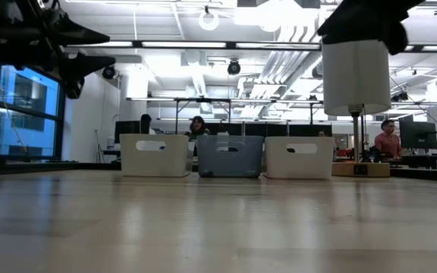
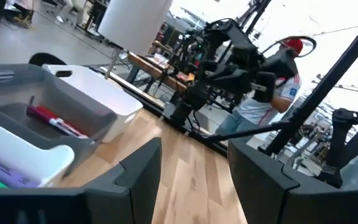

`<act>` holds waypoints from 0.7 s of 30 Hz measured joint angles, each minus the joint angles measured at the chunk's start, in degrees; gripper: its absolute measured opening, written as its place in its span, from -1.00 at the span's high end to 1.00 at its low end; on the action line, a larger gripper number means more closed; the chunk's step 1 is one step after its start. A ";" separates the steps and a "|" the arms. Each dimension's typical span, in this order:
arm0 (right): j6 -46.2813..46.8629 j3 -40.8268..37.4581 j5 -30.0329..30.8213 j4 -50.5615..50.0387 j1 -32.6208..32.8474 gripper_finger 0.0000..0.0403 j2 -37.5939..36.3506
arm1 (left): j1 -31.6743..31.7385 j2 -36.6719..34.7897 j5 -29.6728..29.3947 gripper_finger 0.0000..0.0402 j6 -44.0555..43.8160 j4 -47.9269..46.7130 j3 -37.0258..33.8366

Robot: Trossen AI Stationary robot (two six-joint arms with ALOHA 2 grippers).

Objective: Pick & Place Markers
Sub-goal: Return to Home Position

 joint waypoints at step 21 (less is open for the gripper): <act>-12.03 -20.80 5.46 51.68 3.13 0.59 0.01 | 11.91 -0.02 16.04 0.10 -4.39 0.83 0.00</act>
